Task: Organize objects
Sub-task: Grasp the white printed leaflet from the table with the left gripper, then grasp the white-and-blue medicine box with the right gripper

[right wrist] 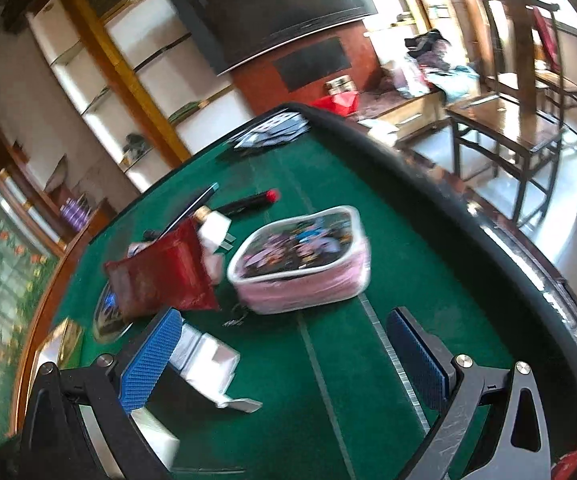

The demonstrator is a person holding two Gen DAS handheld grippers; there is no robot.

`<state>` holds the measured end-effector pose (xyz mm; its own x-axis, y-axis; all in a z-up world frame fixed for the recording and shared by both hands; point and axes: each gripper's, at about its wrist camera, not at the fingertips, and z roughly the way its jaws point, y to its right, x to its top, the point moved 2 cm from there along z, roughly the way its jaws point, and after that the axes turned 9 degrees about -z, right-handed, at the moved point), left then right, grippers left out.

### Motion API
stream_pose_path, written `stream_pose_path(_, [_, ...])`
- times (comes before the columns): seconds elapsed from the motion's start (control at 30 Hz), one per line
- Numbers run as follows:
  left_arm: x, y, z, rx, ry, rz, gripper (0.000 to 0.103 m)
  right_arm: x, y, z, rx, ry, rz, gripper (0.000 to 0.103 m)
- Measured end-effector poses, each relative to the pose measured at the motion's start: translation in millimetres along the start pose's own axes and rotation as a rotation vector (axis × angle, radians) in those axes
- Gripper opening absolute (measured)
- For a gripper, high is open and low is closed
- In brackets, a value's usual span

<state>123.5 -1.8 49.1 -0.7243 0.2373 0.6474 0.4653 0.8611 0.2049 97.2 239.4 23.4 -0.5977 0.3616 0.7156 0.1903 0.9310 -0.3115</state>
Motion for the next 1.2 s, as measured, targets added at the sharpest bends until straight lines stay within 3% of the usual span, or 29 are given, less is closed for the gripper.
stream_pose_path(0.07, [-3.2, -21.2, -24.8, -0.002, 0.041, -0.077, 0.070, 0.4, -10.2, 0.7, 0.023, -0.017, -0.049, 0.103])
stream_pose_path(0.13, [-9.1, -36.3, -45.2, 0.016, 0.073, -0.112, 0.070, 2.3, -37.7, -5.7, -0.015, -0.024, -0.224, 0.103])
stream_pose_path(0.37, [-21.3, -80.7, -90.2, 0.095, 0.154, -0.176, 0.070, 2.8, -96.2, 17.0, -0.040, -0.132, -0.594, 0.101])
stream_pose_path(0.43, [-24.8, -89.9, -98.1, 0.107, 0.169, -0.195, 0.070, 0.8, -104.5, 32.5, -0.043, -0.184, -0.649, 0.088])
stream_pose_path(0.47, [-25.8, -93.5, -100.4, 0.109, 0.172, -0.206, 0.070, -0.3, -107.6, 42.4, -0.045, -0.216, -0.665, 0.084])
stream_pose_path(0.53, [-29.4, -103.2, -106.4, 0.118, 0.176, -0.227, 0.070, -4.0, -111.0, 63.8, -0.047, -0.282, -0.679, 0.067])
stream_pose_path(0.6, [-34.3, -111.6, -112.5, 0.140, 0.184, -0.242, 0.070, -7.5, -112.4, 69.7, -0.062, -0.297, -0.693, 0.057])
stream_pose_path(0.93, [-43.5, -123.8, -119.6, 0.186, 0.192, -0.285, 0.070, -15.9, -118.9, 75.2, -0.106, -0.332, -0.720, 0.050])
stream_pose_path(0.97, [-44.1, -123.1, -120.1, 0.193, 0.194, -0.282, 0.070, -15.9, -118.9, 75.2, -0.106, -0.332, -0.720, 0.048])
stream_pose_path(1.0, [-43.7, -122.7, -119.5, 0.201, 0.194, -0.281, 0.070, -18.7, -117.4, 76.1, -0.110, -0.345, -0.705, 0.037])
stream_pose_path(1.2, [-45.3, -127.6, -118.7, 0.251, 0.184, -0.290, 0.070, -24.4, -113.2, 65.8, -0.076, -0.362, -0.649, 0.036])
